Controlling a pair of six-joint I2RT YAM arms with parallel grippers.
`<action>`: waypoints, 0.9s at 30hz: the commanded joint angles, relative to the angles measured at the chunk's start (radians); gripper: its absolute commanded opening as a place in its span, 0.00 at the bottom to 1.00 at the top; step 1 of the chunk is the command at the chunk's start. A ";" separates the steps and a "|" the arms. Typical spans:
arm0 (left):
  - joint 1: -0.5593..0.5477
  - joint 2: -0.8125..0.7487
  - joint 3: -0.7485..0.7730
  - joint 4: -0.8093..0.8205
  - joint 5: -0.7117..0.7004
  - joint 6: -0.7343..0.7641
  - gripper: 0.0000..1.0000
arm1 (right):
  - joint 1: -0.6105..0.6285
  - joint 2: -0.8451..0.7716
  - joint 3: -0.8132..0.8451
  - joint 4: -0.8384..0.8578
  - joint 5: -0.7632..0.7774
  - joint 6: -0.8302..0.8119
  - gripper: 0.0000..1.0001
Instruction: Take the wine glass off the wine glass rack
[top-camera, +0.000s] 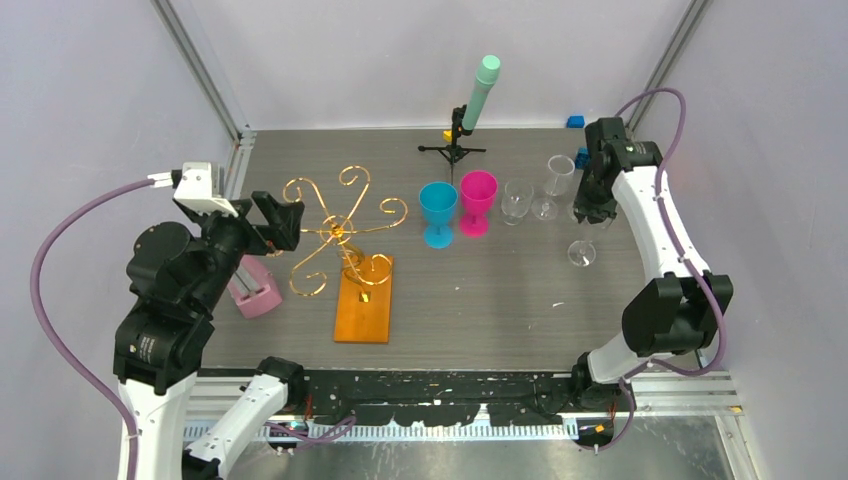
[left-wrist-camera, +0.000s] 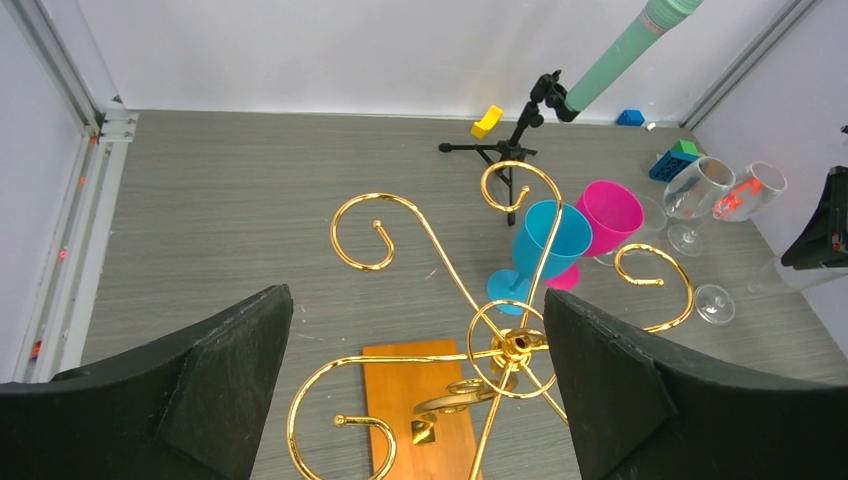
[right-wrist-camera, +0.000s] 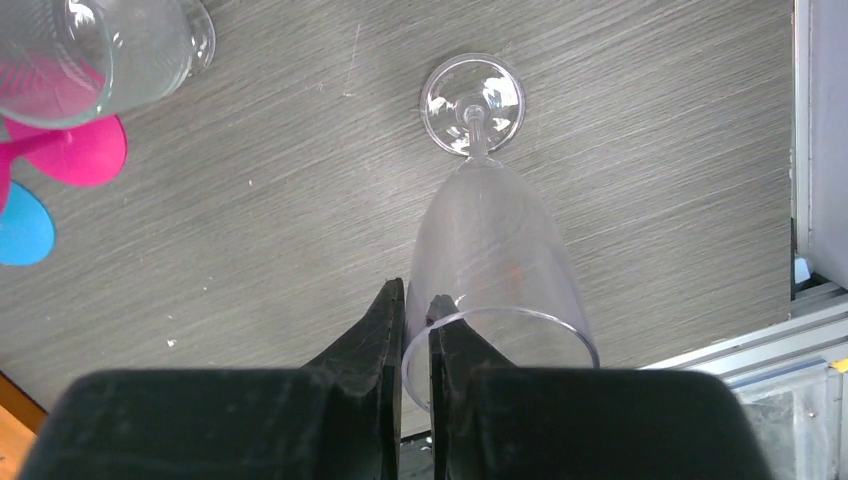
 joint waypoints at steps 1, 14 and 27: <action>-0.005 -0.008 0.035 -0.033 -0.019 0.009 1.00 | -0.038 0.043 0.046 -0.010 -0.052 -0.041 0.16; -0.005 -0.041 0.175 -0.211 -0.179 -0.019 0.97 | -0.040 -0.046 0.129 0.061 0.098 -0.002 0.81; -0.004 -0.145 0.149 -0.289 -0.282 -0.039 1.00 | -0.040 -0.408 0.030 0.251 0.069 0.081 0.91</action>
